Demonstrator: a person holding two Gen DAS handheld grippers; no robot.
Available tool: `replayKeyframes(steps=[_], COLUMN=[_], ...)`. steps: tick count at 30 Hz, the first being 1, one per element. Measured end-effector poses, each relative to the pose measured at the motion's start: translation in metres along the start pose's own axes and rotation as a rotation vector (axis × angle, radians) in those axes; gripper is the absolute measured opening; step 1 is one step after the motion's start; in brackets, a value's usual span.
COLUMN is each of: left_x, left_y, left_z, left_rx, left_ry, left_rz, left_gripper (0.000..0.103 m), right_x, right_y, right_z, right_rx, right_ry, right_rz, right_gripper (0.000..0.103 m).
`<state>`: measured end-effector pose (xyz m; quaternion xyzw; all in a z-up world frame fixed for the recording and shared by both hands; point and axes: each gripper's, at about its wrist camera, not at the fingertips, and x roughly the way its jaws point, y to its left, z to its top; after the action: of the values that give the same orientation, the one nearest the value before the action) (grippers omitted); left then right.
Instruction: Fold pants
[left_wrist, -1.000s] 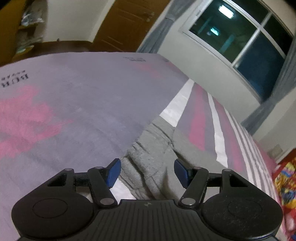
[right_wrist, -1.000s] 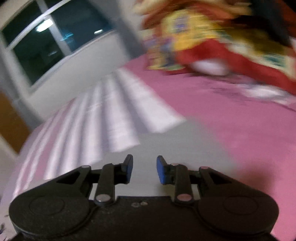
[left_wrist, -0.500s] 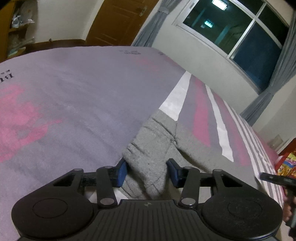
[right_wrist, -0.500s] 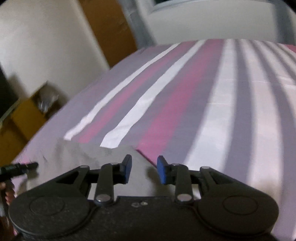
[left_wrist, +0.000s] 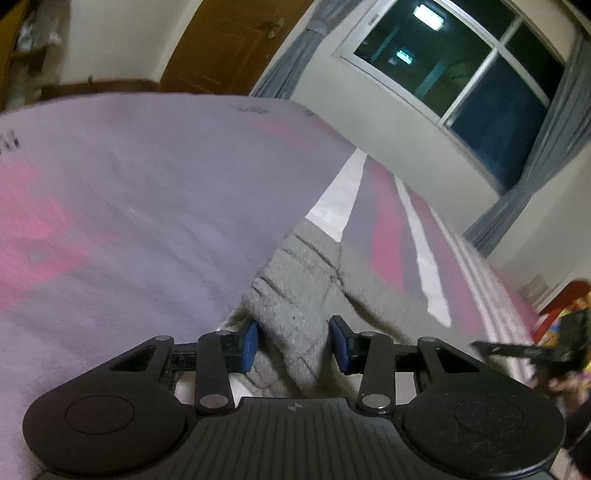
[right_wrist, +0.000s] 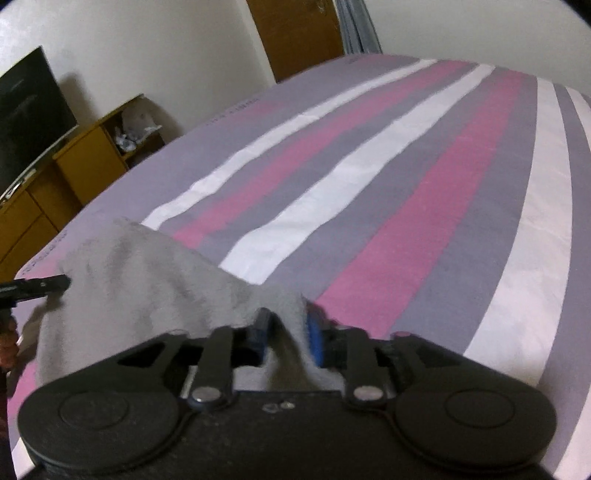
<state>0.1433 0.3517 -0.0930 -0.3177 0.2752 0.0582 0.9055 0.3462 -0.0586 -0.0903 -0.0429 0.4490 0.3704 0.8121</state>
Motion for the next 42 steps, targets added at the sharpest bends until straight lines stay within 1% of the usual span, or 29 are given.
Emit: replayKeyframes(steps=[1,2,3,4,5,6,7,8,9,11,12,14,15,16,18,20,21,23,25,26,27,29,30,32,34,36,38,40,42], left_x=[0.002,0.004,0.003,0.002,-0.001,-0.002,0.0,0.004,0.007,0.009,0.005,-0.009,-0.018,-0.029,-0.047,-0.049,-0.046,-0.03,-0.006,0.006,0.021,0.043,0.046,0.043,0.039,0.044,0.044,0.041,0.051], left_y=[0.005,0.006,0.005,0.0,-0.005,-0.01,-0.012,-0.013,-0.013,-0.012,-0.011,-0.009,-0.008,-0.007,-0.009,-0.025,-0.036,-0.065,-0.092,-0.101,-0.109,-0.11,-0.111,-0.116,-0.117,-0.121,-0.124,-0.12,-0.127], left_z=[0.0,0.001,0.003,0.004,0.007,0.009,0.01,0.01,0.008,0.002,0.001,0.002,0.002,0.003,0.006,0.012,0.013,0.012,0.005,0.0,-0.005,-0.015,-0.02,-0.024,-0.023,-0.019,-0.02,-0.023,-0.025], left_rx=[-0.03,-0.042,-0.024,0.009,0.052,0.083,0.101,0.113,0.125,0.175,0.178,0.175,0.164,0.157,0.182,0.229,0.257,0.313,0.368,0.389,0.404,0.432,0.467,0.506,0.502,0.504,0.507,0.508,0.512], left_ry=[0.002,-0.002,-0.018,-0.033,-0.048,-0.057,-0.046,-0.028,-0.009,0.001,-0.003,-0.013,-0.021,-0.037,-0.089,-0.1,-0.101,-0.066,0.002,0.03,0.063,0.132,0.13,0.126,0.135,0.14,0.141,0.14,0.141], left_rz=[-0.013,-0.016,-0.016,-0.016,-0.017,-0.018,-0.001,0.025,0.045,0.071,0.069,0.061,0.054,0.062,0.115,0.105,0.095,0.058,0.019,0.021,0.045,0.1,0.115,0.134,0.137,0.14,0.146,0.152,0.156], left_gripper=[0.04,0.032,0.028,0.026,0.022,0.021,0.021,0.021,0.021,0.023,0.025,0.031,0.033,0.034,0.034,0.034,0.035,0.035,0.049,0.058,0.058,0.058,0.058,0.058,0.058,0.058,0.058,0.058,0.058], right_x=[0.005,0.007,0.007,0.004,-0.004,-0.012,-0.019,-0.021,-0.015,0.007,0.012,0.008,0.003,-0.005,-0.028,-0.046,-0.049,-0.047,-0.039,-0.035,-0.032,-0.027,-0.027,-0.036,-0.056,-0.076,-0.093,-0.105,-0.118], right_y=[0.001,0.005,0.013,0.024,0.036,0.039,0.038,0.033,0.03,0.031,0.033,0.038,0.04,0.042,0.041,0.046,0.049,0.058,0.069,0.073,0.075,0.075,0.072,0.06,0.044,0.026,0.013,0.003,-0.005], right_z=[0.004,0.006,0.007,0.006,0.007,0.009,0.011,0.01,0.01,0.0,-0.004,-0.005,-0.007,-0.009,-0.016,-0.026,-0.029,-0.035,-0.038,-0.041,-0.044,-0.051,-0.054,-0.065,-0.076,-0.087,-0.097,-0.105,-0.112], right_rx=[0.003,-0.02,-0.047,-0.101,-0.158,-0.158,-0.141,-0.121,-0.111,-0.129,-0.136,-0.108,-0.098,-0.084,-0.043,-0.033,-0.036,-0.021,-0.001,0.018,0.033,0.047,0.051,0.057,0.091,0.135,0.155,0.183,0.228], right_ry=[0.009,0.008,0.014,-0.004,-0.047,-0.09,-0.127,-0.135,-0.111,-0.038,-0.036,-0.08,-0.109,-0.142,-0.191,-0.224,-0.226,-0.225,-0.221,-0.216,-0.207,-0.177,-0.163,-0.152,-0.163,-0.183,-0.196,-0.195,-0.203], right_rz=[0.001,-0.006,0.007,-0.016,-0.052,-0.068,-0.082,-0.109,-0.132,-0.176,-0.19,-0.228,-0.253,-0.279,-0.274,-0.262,-0.263,-0.236,-0.232,-0.224,-0.214,-0.22,-0.229,-0.279,-0.303,-0.319,-0.37,-0.41,-0.407], right_gripper=[0.029,0.022,0.006,0.006,0.005,0.004,0.003,0.003,0.003,0.003,0.004,0.008,0.016,0.016,0.015,0.015,0.016,0.017,0.019,0.02,0.023,0.033,0.038,0.036,0.031,0.03,0.03,0.034,0.034])
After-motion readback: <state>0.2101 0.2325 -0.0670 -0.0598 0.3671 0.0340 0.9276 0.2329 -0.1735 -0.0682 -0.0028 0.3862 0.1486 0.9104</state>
